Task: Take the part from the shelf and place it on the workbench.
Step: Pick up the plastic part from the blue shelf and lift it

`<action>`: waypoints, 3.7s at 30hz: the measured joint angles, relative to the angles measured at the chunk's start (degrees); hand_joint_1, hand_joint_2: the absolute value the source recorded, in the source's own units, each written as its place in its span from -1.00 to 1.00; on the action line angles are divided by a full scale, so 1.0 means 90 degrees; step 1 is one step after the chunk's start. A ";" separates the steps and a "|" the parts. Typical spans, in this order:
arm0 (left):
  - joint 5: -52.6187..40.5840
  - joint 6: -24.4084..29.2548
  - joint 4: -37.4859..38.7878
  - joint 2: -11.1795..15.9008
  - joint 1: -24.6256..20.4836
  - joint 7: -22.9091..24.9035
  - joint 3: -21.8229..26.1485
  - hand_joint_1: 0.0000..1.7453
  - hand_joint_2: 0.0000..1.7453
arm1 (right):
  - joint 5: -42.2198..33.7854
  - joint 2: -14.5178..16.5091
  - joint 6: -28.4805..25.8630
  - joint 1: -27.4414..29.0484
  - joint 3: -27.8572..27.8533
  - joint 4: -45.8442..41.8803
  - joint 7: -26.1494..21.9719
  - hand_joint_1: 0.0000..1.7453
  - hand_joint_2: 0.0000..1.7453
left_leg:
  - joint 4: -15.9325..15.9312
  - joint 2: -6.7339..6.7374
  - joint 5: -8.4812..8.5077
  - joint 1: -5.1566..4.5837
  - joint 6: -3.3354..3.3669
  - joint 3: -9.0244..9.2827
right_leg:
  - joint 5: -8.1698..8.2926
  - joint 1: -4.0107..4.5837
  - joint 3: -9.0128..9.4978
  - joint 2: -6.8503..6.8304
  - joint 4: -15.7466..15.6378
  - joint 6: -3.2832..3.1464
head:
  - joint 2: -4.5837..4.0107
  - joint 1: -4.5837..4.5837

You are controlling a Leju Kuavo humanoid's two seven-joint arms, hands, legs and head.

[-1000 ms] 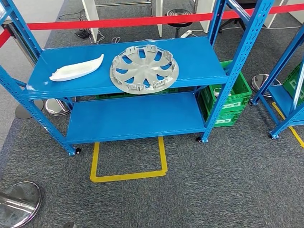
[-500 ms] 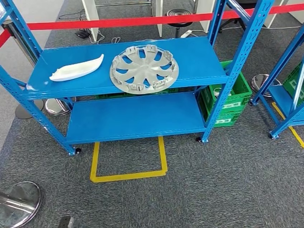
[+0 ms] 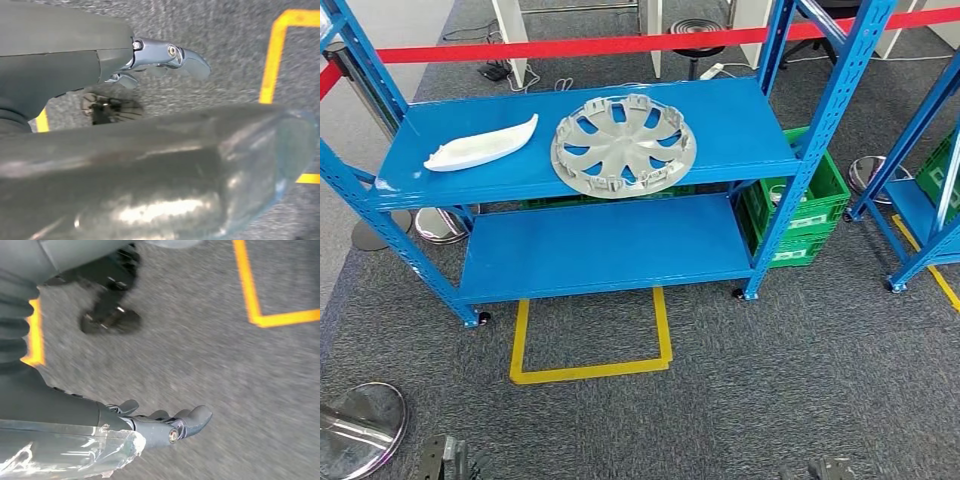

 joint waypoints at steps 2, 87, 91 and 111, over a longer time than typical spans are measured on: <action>-0.0096 -0.0084 -0.0145 -0.0067 0.0009 -0.0038 0.0192 -1.00 -1.00 | 0.0157 -0.0061 -0.0127 0.0039 0.0019 -0.0371 -0.0040 -1.00 1.00 | 0.0000 0.0000 0.0000 0.0000 0.0000 0.0000 | 0.0000 0.0000 0.0000 0.0000 0.0000 0.0000 | 0.0000 -0.0001; -0.3284 -0.1765 -0.2163 -0.0786 -0.0156 -0.1049 0.3428 -1.00 -1.00 | 0.4869 -0.3292 -0.1300 -0.0797 0.3844 -0.5887 0.1201 -1.00 1.00 | -0.0044 0.0048 0.0217 0.0146 0.0123 -0.0214 | 0.0064 -0.0293 0.0468 -0.0107 -0.0401 0.0551 | 0.0000 -0.0025; -0.3230 -0.1720 -0.2157 -0.0769 -0.0167 -0.1044 0.3369 -1.00 -1.00 | 0.4945 -0.3197 -0.1082 -0.0987 0.3865 -0.5743 0.1291 -1.00 1.00 | -0.0122 0.0036 0.0244 0.0143 0.0218 -0.0079 | -0.0496 -0.0261 -0.0048 -0.0094 0.0595 0.0430 | 0.0000 0.0023; -0.2907 -0.1431 -0.2009 -0.0625 -0.0153 -0.0951 0.2953 -1.00 -1.00 | 0.5148 -0.2758 -0.0379 -0.1294 0.3893 -0.5110 0.1353 -1.00 1.00 | 0.1563 0.0006 -0.0361 0.0133 -0.0208 -0.1153 | -0.0335 -0.0135 0.0387 -0.0038 0.0019 -0.0054 | 0.0000 -0.0029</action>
